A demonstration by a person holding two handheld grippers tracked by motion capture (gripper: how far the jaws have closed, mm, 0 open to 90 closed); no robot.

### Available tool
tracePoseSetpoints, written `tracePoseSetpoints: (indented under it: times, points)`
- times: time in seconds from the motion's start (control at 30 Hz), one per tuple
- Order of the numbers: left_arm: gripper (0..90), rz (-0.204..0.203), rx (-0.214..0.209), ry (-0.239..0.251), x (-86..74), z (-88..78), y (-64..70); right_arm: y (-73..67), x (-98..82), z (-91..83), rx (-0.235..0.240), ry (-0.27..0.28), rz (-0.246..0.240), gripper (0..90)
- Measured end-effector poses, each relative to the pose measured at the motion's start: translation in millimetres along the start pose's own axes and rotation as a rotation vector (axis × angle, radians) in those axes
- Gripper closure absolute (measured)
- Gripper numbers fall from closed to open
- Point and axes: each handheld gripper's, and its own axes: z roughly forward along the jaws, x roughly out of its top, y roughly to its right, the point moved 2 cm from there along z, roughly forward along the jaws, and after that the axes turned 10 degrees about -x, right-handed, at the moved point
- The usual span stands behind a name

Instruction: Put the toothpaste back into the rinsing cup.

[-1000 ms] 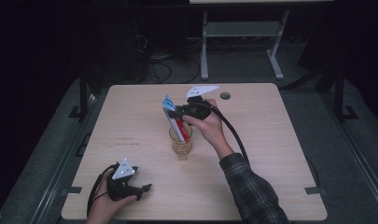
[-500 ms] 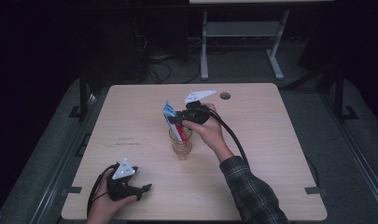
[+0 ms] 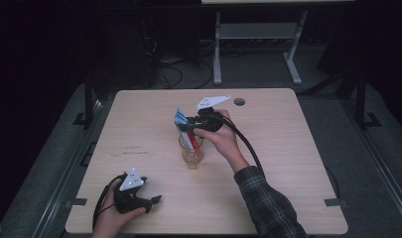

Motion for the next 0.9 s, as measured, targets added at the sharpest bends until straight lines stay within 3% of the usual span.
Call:
tracePoseSetpoints:
  times: [0.27,0.73,0.9]
  points:
    - [13.6,-0.001,0.0,0.001,0.0,0.2,0.0,6.9,0.0,-11.2,-0.028,0.017,0.021,46.5]
    - [13.6,-0.001,0.0,0.003,-0.1,0.1,0.5,25.1,-15.1,-51.8,-0.08,0.0,0.042,36.4]
    - [13.6,-0.002,-0.001,0.005,-0.2,0.1,0.8,28.7,-24.7,-67.7,-0.163,-0.046,0.017,34.0]
